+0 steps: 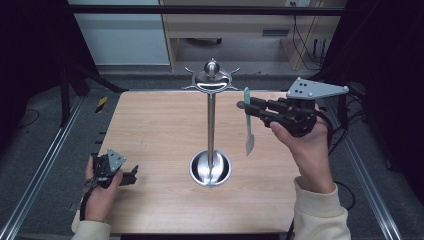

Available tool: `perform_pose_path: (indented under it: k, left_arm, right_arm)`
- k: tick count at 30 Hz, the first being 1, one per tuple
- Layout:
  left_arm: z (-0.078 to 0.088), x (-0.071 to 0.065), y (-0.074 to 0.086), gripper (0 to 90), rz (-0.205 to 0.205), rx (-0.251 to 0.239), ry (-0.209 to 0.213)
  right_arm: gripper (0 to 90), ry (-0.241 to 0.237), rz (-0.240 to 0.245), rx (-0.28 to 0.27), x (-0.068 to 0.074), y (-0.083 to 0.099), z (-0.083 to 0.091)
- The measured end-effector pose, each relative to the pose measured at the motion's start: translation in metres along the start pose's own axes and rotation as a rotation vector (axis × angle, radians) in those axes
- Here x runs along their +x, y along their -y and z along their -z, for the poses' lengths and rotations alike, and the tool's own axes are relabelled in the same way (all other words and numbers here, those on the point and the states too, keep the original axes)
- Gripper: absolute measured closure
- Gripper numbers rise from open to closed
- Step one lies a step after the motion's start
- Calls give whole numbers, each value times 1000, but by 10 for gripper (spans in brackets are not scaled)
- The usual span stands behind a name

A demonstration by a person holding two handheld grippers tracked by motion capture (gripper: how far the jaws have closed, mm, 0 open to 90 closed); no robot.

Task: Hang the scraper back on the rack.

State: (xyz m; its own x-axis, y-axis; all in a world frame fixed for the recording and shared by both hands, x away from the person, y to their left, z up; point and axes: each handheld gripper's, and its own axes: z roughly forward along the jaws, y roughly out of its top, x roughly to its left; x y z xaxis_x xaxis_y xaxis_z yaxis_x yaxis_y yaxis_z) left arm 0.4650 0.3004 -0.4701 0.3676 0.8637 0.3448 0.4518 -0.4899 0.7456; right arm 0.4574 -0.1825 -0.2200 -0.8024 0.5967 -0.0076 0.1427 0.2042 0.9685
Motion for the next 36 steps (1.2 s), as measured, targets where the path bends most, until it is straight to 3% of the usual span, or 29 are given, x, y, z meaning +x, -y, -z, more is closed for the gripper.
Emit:
perform_pose_path:
  k: [24, 36]
  left_arm:
    - [0, 0, -1, 30, -9, 2, 0]
    - [0, -1, -1, 30, -13, 1, -1]
  right_arm:
    - [743, -22, -6, -49, 1, -4, -2]
    - [743, -23, -7, -42, 4, -4, -6]
